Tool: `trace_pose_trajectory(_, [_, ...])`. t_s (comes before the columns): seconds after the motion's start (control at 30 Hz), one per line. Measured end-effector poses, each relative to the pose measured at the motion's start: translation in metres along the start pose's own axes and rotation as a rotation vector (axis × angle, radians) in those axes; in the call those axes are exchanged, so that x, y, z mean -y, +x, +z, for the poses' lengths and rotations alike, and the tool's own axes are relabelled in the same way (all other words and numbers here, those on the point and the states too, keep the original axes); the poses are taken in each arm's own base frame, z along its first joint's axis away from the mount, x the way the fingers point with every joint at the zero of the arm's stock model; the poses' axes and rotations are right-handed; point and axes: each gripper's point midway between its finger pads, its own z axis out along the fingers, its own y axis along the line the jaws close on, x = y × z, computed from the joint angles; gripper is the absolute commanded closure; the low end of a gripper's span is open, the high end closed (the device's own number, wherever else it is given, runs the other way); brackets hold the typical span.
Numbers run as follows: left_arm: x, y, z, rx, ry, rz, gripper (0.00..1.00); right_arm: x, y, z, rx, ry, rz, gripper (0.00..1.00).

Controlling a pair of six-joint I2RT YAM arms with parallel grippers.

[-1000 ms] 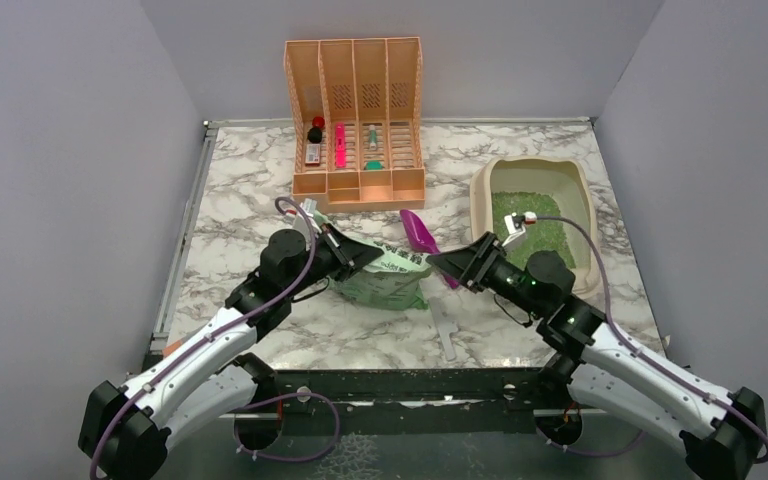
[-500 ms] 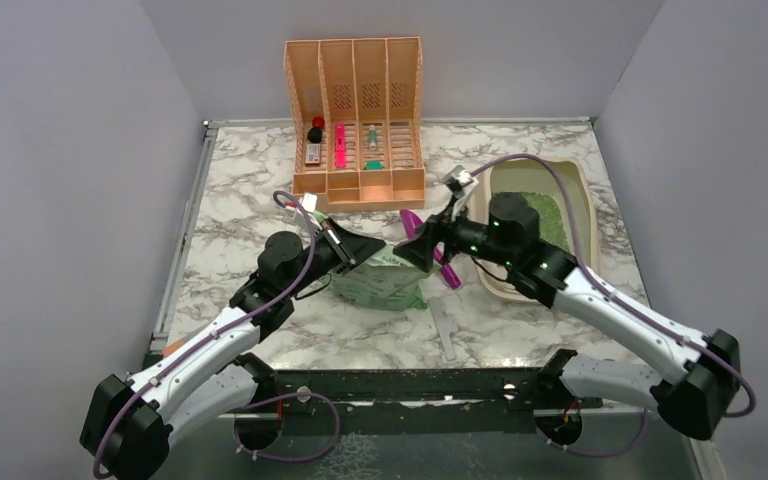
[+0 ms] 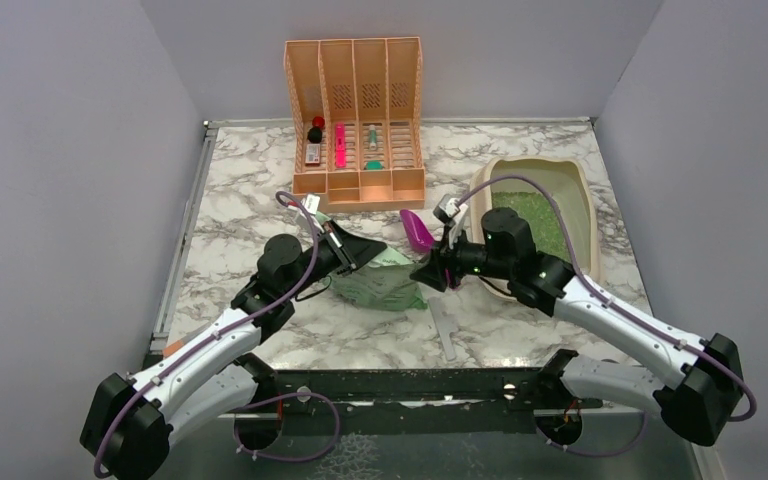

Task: Fill the litter box with clean litter
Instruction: Close the cat litter bag at the center of the board.

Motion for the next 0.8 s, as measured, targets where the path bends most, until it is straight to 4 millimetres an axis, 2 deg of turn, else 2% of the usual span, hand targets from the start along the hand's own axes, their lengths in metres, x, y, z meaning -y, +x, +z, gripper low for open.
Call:
trace_pose_trajectory(0.07, [0.000, 0.002, 0.000, -0.008, 0.002, 0.006, 1.00, 0.002, 0.011, -0.006, 0.004, 0.016, -0.006, 0.66])
trace_pose_trajectory(0.1, [0.000, 0.002, 0.000, -0.013, 0.003, 0.008, 1.00, 0.003, 0.016, -0.009, 0.010, 0.026, -0.010, 0.72])
trace_pose_trajectory(0.17, [-0.001, 0.004, 0.000, -0.021, 0.005, 0.012, 1.00, 0.005, 0.021, -0.014, 0.022, 0.041, -0.015, 0.92])
trace_pose_trajectory(0.2, [-0.001, 0.004, 0.000, -0.021, 0.006, 0.012, 1.00, 0.006, 0.021, -0.015, 0.026, 0.048, -0.018, 0.97])
trace_pose_trajectory(0.27, [-0.001, 0.003, 0.001, -0.019, 0.006, 0.012, 1.00, 0.008, 0.021, -0.015, 0.030, 0.061, -0.010, 0.99])
trace_pose_trajectory(0.33, [-0.002, 0.002, 0.002, -0.018, 0.004, 0.008, 1.00, 0.017, 0.021, -0.014, 0.044, 0.122, 0.016, 0.99])
trace_pose_trajectory(0.43, [-0.003, 0.000, 0.002, -0.010, 0.001, -0.004, 1.00, 0.016, 0.018, -0.013, 0.088, 0.166, 0.004, 0.98])
trace_pose_trajectory(0.5, [-0.003, -0.001, 0.003, -0.008, 0.002, -0.017, 1.00, 0.016, 0.017, -0.013, 0.145, 0.215, -0.039, 0.91])
trace_pose_trajectory(0.63, [-0.004, -0.004, 0.004, 0.004, -0.004, -0.037, 1.00, 0.017, 0.009, -0.012, 0.267, 0.300, -0.209, 0.68])
trace_pose_trajectory(0.8, [-0.006, -0.010, 0.006, 0.030, -0.014, -0.058, 1.00, 0.032, -0.008, -0.007, 0.327, 0.403, -0.408, 0.64])
